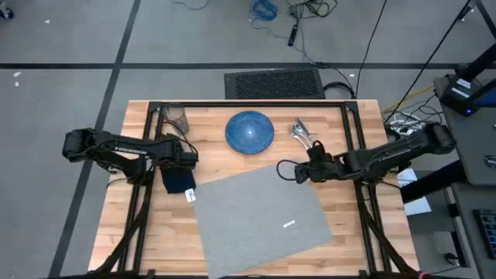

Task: Set table place
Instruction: Fold the blue table napkin

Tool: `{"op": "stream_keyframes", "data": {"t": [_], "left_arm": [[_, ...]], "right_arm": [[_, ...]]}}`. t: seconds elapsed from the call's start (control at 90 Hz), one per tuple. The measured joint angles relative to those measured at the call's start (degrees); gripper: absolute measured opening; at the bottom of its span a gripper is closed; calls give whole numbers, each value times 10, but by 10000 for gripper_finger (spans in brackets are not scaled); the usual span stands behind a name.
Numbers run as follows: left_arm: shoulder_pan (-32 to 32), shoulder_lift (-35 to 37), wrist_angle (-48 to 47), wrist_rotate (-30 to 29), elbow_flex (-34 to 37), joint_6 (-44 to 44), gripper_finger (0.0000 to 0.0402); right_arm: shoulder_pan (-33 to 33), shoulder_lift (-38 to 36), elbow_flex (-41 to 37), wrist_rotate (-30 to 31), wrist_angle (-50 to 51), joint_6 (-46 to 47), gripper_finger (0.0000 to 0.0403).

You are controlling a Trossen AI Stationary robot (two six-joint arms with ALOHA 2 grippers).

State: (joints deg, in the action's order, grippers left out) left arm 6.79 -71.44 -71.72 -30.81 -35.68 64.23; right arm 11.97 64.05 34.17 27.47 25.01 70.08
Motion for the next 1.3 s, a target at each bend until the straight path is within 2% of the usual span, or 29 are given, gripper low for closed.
{"op": "stream_keyframes", "data": {"t": [0.222, 0.544, 0.756, 0.944, 1.144, 1.3], "left_arm": [[0, 0, 35, 14, 0, -77, 68], [0, 0, 51, 21, -14, -90, 197], [0, 0, 51, 34, -42, -122, 260], [0, 0, 54, 95, -88, -127, 289], [-23, 0, 111, 175, -105, -141, 293], [-38, 0, 118, 172, -103, -118, 292]], "right_arm": [[0, 10, 0, -15, -5, -1, 100], [0, 10, 0, -20, -8, -2, 100], [0, 10, 0, -20, -9, -2, 100], [0, 10, 0, -21, -9, -4, 100], [0, 10, 0, -20, -9, -5, 100], [0, 10, 0, -20, -9, -5, 100]]}}
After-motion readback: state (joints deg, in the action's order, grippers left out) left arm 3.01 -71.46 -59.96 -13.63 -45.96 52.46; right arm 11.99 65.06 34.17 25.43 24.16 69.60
